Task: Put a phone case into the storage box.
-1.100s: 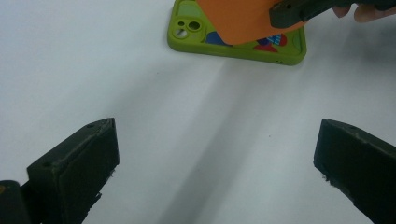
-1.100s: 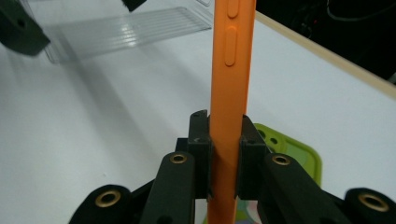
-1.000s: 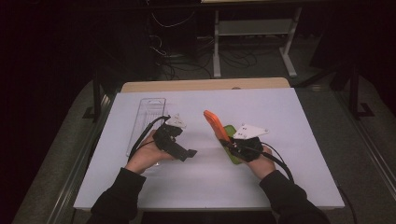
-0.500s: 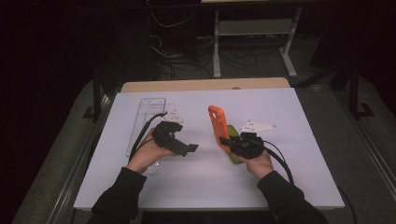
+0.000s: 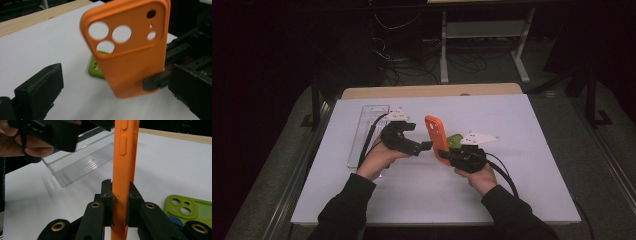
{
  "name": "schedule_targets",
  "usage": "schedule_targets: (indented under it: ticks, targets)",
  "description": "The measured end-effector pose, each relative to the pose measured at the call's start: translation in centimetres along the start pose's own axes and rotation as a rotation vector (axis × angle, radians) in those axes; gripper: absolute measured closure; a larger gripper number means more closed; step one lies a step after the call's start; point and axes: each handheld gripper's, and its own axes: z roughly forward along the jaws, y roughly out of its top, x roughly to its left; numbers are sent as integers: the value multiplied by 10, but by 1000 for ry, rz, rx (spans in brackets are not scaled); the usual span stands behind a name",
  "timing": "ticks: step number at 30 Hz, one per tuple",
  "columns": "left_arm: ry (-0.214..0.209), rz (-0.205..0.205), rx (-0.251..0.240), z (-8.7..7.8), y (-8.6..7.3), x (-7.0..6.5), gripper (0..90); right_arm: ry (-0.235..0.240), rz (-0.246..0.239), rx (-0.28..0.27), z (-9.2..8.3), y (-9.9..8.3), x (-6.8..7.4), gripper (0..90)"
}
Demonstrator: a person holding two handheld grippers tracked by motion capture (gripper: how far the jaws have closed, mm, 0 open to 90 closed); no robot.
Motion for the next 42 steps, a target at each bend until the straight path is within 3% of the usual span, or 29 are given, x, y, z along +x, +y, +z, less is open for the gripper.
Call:
schedule_targets:
  ticks: [12,22,29,42]
  targets:
    - [-36,-28,-58,18,7,-7,0,19,-28,-5,2,1,9,783]
    - [-57,-26,-79,21,8,-7,0,17,-35,0,4,1,11,783]
    - [-57,-58,-125,18,8,-7,101,9,-44,0,4,1,11,782]
    - [-48,-38,-111,16,9,-10,149,-7,-66,23,6,0,12,777]
